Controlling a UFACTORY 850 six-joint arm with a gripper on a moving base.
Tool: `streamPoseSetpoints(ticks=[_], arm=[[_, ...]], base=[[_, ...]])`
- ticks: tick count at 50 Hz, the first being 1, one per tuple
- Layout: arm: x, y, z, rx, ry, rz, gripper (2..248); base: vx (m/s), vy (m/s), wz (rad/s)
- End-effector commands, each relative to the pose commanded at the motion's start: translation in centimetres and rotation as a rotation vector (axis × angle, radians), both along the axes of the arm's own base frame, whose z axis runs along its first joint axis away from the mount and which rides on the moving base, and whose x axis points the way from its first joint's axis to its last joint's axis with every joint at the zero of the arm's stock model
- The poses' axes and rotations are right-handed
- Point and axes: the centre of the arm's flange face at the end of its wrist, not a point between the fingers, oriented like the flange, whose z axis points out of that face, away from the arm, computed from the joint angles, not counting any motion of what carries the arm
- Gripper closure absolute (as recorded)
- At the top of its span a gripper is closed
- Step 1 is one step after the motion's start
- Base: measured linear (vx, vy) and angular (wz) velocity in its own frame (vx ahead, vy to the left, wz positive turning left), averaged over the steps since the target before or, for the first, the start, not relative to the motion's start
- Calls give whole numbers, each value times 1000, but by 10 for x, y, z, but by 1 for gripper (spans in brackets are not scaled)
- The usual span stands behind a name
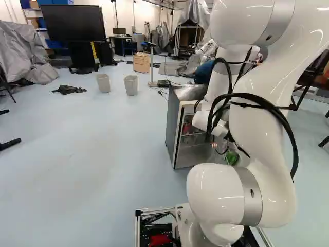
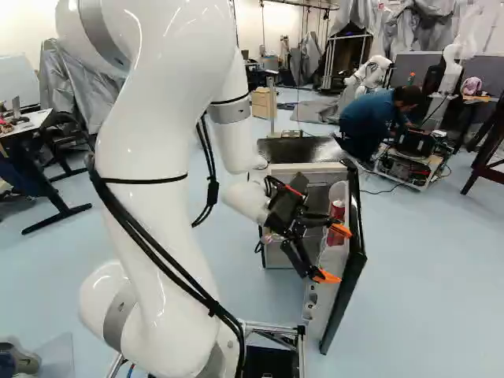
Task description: Grab a drink from the fridge
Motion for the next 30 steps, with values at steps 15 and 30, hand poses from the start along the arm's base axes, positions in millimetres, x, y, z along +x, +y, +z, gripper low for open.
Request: streamPoseSetpoints(ticks=[15,30], arm=[[13,-32,2,-12,-36,-75,3],[25,-67,4,-28,-74,-147,3]], base=[[0,0,0],[0,0,0]])
